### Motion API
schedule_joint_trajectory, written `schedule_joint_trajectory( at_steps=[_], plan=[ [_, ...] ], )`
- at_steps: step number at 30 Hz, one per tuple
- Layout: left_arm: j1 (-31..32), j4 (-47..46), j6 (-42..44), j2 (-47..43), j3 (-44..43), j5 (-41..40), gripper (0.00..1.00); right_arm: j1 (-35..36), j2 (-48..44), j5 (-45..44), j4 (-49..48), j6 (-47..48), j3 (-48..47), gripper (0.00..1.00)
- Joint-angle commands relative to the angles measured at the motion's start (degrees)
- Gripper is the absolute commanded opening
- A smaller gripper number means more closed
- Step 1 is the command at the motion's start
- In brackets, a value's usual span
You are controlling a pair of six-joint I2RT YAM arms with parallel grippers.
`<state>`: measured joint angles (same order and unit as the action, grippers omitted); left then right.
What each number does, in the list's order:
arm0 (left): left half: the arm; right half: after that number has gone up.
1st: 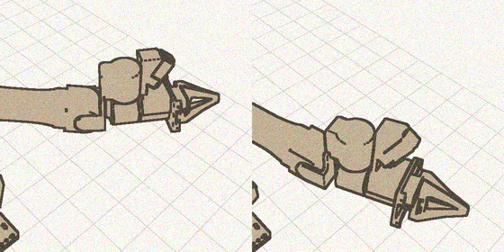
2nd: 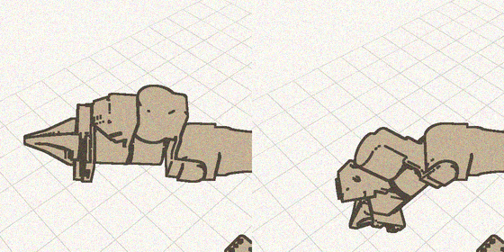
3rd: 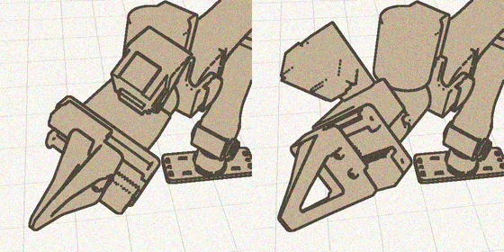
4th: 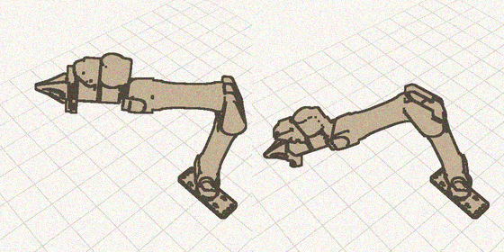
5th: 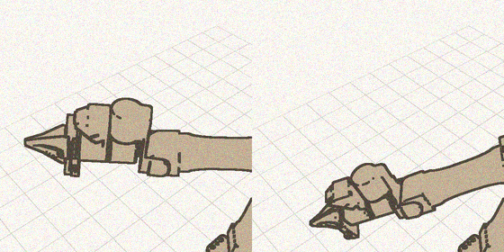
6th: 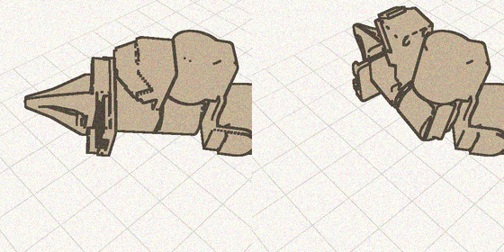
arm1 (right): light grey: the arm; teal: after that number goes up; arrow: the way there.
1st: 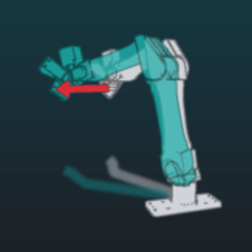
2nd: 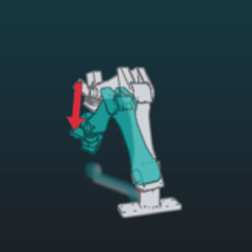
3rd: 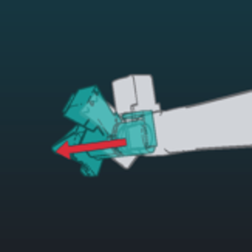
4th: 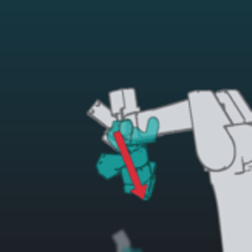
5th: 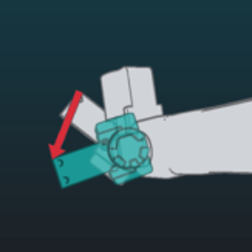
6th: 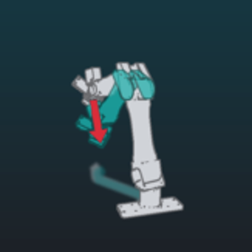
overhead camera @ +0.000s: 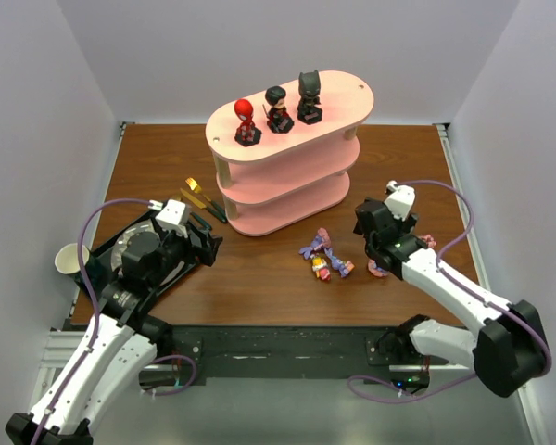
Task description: Place and organize the plastic toys onto the shelf
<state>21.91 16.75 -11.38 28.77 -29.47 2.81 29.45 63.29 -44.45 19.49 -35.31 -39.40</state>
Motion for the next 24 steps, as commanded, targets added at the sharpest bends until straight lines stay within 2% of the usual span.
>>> schedule_joint_trajectory(
  at_steps=[1, 5, 11, 17, 24],
  plan=[
    [0.24, -3.13, 0.74, -0.56, -0.94, 0.88, 1.0, -0.1, 3.42, -4.16, -13.75, -3.2, 2.3, 0.8],
    [0.24, -2.95, 0.74, -0.83, -0.94, 0.88, 1.0, -0.1, 6.49, -5.64, -20.7, -2.48, 4.68, 0.73],
    [0.24, -2.95, 0.74, -0.74, -0.94, 0.88, 1.0, -0.62, 12.56, -7.85, -25.62, -2.66, 4.33, 0.67],
    [0.32, -2.87, 0.74, -0.74, -1.02, 0.71, 1.0, -3.26, 16.07, -8.73, -24.59, -6.26, 3.36, 0.64],
    [0.32, -2.95, 0.74, -0.56, -1.02, 0.8, 1.0, -5.63, 17.92, -6.53, -27.04, -6.26, 3.45, 0.62]
  ],
)
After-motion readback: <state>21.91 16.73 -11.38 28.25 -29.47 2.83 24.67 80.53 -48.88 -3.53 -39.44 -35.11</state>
